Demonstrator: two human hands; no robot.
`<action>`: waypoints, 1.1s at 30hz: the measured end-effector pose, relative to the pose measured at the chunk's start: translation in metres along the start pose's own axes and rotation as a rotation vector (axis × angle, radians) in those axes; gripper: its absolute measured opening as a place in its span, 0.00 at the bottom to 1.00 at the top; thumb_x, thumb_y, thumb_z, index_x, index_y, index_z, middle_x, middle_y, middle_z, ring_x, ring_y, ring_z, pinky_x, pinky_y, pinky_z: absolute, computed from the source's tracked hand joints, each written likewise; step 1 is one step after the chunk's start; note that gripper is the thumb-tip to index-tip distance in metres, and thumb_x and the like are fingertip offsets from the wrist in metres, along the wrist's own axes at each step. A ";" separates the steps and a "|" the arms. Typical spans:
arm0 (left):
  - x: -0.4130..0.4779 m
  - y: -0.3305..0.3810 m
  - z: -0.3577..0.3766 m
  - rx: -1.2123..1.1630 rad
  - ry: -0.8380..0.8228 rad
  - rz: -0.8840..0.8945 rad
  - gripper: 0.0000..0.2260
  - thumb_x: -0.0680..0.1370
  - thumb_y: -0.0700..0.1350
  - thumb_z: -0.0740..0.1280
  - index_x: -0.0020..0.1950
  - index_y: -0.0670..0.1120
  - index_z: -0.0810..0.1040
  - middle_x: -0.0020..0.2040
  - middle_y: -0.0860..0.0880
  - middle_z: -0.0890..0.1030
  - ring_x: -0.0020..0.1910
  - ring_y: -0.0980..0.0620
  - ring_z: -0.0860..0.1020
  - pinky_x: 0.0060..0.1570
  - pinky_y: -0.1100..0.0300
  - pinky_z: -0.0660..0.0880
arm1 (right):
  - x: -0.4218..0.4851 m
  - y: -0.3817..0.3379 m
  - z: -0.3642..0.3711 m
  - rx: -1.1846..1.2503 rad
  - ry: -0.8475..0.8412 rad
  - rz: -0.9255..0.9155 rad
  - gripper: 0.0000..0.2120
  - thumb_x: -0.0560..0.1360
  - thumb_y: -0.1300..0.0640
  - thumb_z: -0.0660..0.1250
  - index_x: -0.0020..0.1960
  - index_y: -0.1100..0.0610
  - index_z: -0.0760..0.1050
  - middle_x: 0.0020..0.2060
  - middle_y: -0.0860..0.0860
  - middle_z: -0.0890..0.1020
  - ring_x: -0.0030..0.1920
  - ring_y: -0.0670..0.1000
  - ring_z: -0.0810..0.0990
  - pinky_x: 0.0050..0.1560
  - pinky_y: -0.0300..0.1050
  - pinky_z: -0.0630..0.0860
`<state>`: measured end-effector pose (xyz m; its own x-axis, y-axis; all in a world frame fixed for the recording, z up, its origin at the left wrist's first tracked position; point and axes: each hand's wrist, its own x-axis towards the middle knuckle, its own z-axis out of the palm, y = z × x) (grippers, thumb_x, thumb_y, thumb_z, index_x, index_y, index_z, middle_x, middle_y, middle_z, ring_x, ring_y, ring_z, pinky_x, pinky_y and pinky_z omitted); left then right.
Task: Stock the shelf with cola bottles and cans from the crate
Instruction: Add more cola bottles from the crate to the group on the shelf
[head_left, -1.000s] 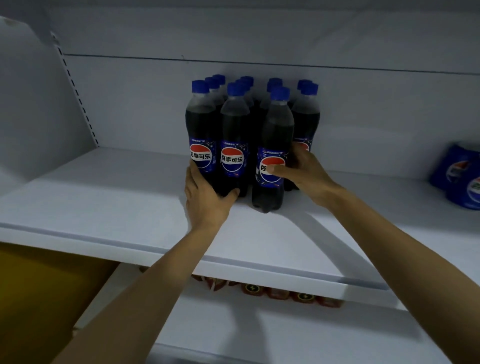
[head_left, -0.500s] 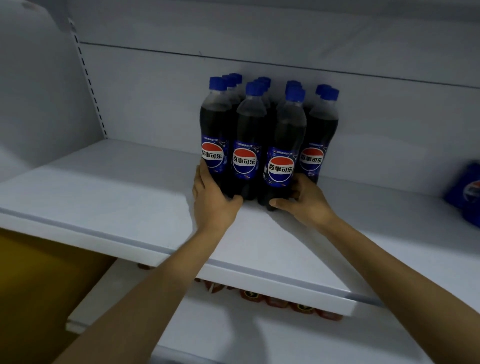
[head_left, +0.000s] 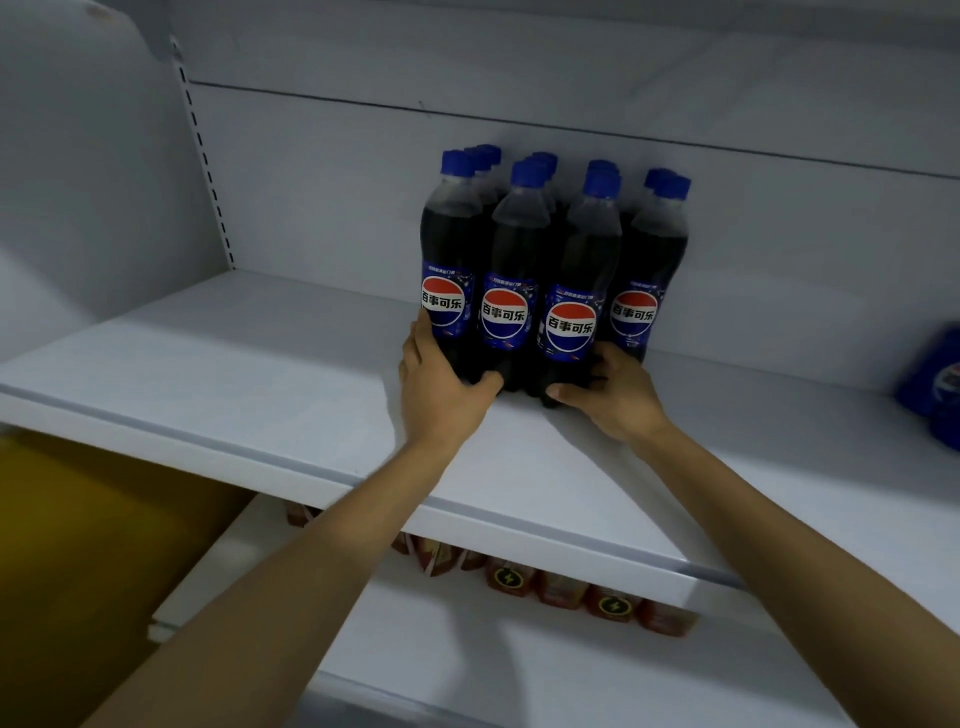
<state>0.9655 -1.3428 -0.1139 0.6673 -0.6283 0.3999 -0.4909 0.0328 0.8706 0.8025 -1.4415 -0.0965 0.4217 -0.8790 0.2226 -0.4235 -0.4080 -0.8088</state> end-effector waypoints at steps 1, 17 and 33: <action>-0.001 0.002 -0.001 -0.008 -0.003 -0.007 0.42 0.63 0.51 0.72 0.74 0.50 0.59 0.67 0.46 0.69 0.66 0.45 0.69 0.64 0.43 0.71 | -0.001 -0.001 0.000 -0.018 0.000 -0.002 0.33 0.67 0.56 0.78 0.68 0.57 0.68 0.62 0.53 0.78 0.59 0.54 0.78 0.58 0.47 0.76; -0.004 0.012 -0.008 -0.032 -0.010 -0.035 0.40 0.69 0.43 0.73 0.76 0.45 0.55 0.74 0.44 0.62 0.72 0.44 0.62 0.69 0.41 0.65 | -0.032 -0.022 0.003 0.117 0.028 0.124 0.32 0.71 0.57 0.74 0.71 0.58 0.65 0.67 0.54 0.74 0.65 0.55 0.73 0.57 0.43 0.69; -0.084 -0.056 -0.212 0.103 0.346 0.045 0.36 0.75 0.44 0.69 0.77 0.45 0.52 0.77 0.48 0.58 0.75 0.53 0.57 0.74 0.56 0.57 | -0.164 -0.114 0.156 0.155 -0.366 -0.402 0.33 0.73 0.43 0.69 0.74 0.45 0.60 0.70 0.38 0.66 0.69 0.34 0.63 0.67 0.29 0.60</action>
<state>1.0554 -1.1274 -0.1354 0.7852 -0.3273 0.5256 -0.5660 -0.0352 0.8236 0.9069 -1.2125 -0.1256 0.7875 -0.5081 0.3487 -0.0615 -0.6279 -0.7759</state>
